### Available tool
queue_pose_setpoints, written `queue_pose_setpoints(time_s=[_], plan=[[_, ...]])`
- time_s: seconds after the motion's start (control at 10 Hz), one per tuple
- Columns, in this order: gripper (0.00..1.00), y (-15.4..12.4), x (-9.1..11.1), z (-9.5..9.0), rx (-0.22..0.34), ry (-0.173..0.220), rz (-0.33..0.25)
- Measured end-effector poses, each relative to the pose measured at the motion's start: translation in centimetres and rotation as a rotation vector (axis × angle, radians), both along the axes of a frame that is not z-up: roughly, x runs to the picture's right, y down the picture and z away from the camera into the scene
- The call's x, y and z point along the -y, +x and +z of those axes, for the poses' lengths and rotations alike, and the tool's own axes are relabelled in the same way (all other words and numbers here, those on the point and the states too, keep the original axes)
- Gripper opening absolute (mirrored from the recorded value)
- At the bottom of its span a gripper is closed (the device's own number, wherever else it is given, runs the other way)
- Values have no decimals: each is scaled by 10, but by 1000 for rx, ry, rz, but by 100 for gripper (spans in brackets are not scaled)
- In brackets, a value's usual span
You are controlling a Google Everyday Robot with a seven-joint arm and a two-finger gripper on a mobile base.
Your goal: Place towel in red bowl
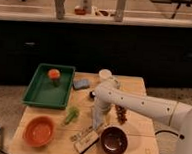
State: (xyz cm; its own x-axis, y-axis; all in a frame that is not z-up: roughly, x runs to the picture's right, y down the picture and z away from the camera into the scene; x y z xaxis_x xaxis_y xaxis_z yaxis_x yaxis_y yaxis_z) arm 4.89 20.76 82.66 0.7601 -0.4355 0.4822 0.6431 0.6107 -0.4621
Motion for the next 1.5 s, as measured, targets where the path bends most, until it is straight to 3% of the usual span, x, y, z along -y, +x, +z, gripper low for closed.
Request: queue_pose_setpoints(time_s=[0.3, 0.7, 1.0, 1.5], plan=[[74, 0, 0, 7, 4, 17, -15], [33, 3, -7, 22, 3, 14, -23], [4, 4, -4, 21, 4, 17, -41], [0, -2, 14, -4, 20, 43, -90]])
